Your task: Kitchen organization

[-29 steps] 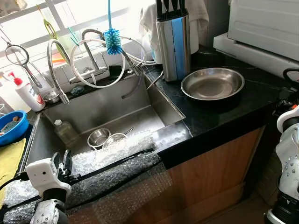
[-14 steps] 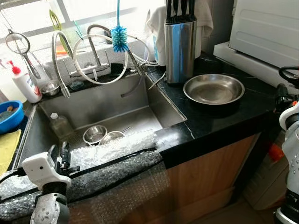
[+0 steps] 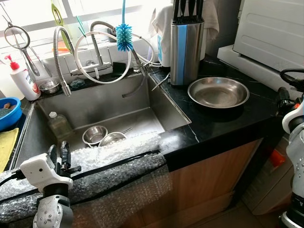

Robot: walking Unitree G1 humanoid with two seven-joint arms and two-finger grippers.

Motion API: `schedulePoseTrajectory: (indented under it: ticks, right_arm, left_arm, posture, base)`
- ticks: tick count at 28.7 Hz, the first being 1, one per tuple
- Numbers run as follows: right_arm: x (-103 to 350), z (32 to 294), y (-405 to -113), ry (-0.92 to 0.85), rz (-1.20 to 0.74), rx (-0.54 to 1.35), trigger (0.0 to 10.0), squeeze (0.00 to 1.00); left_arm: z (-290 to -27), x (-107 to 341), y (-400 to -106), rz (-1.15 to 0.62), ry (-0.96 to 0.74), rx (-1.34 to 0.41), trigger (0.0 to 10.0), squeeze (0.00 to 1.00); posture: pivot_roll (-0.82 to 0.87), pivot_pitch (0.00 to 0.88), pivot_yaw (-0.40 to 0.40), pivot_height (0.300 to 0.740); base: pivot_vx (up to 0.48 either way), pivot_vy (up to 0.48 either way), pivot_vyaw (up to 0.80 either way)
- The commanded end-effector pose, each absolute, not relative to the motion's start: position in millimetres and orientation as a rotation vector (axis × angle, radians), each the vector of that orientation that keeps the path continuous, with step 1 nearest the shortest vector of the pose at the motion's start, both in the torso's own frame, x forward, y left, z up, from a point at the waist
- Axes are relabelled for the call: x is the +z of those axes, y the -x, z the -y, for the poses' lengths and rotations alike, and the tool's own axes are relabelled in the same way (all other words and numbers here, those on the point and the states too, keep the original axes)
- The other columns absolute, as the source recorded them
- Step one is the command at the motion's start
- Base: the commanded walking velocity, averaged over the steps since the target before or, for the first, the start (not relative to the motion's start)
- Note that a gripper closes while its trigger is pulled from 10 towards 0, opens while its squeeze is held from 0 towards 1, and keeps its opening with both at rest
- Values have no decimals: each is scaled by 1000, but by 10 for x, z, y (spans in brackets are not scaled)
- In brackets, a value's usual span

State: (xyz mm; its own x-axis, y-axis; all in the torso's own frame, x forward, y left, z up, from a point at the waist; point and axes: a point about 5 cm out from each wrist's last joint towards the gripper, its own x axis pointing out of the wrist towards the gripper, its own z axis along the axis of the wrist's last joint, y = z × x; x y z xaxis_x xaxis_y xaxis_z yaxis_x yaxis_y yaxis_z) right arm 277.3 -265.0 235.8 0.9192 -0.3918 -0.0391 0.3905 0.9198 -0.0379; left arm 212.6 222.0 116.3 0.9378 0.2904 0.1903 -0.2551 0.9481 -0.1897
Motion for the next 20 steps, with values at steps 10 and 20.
schedulePoseTrajectory:
  ticks: [10, 20]
  right_arm:
    - [2289, 2561, -2764, 22, -46, -364, 10000, 0]
    - [2317, 2569, -2801, 21, -33, -367, 10000, 0]
  left_arm:
    - [-2143, 1039, -2163, 145, 217, 286, 10000, 0]
    - [-2072, 1066, -2210, 147, 231, 274, 10000, 0]
  posture:
    - [-215, 0, 55, 740]
    - [-206, 0, 48, 740]
  base:
    - [0, 0, 0]
    - [0, 0, 0]
